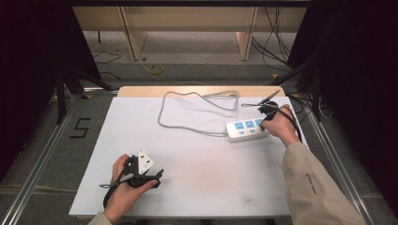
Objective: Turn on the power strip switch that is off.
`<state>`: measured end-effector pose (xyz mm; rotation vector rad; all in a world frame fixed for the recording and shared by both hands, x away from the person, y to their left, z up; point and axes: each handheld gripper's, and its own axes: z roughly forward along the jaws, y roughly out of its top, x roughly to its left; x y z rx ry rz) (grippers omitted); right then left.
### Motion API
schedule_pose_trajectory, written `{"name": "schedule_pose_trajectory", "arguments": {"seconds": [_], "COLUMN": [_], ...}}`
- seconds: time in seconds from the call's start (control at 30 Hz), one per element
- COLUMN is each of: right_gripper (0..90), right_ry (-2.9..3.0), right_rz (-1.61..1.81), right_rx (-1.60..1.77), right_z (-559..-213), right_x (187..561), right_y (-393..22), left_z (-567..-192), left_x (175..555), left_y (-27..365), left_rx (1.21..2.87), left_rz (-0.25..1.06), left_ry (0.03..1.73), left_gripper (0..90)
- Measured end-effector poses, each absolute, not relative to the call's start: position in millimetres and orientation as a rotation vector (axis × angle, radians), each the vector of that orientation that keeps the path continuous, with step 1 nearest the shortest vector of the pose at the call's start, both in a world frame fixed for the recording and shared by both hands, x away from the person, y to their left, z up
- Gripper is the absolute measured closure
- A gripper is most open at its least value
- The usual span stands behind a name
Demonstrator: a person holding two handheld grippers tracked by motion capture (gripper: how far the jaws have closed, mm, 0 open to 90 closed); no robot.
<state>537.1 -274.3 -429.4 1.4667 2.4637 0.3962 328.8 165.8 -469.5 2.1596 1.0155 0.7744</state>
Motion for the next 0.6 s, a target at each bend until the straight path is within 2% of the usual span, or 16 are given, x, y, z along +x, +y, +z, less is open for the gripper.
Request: {"name": "schedule_pose_trajectory", "arguments": {"seconds": [0.6], "right_gripper": [90.0], "right_ry": [2.463], "right_rz": [0.397], "right_rx": [1.471], "right_z": [-430.3], "right_x": [537.1], "right_y": [-274.4], "left_z": [-469.9], "left_x": [328.9], "left_y": [166.3], "left_rx": [2.154], "left_rz": [0.771], "left_ry": [1.022], "left_gripper": [18.2]}}
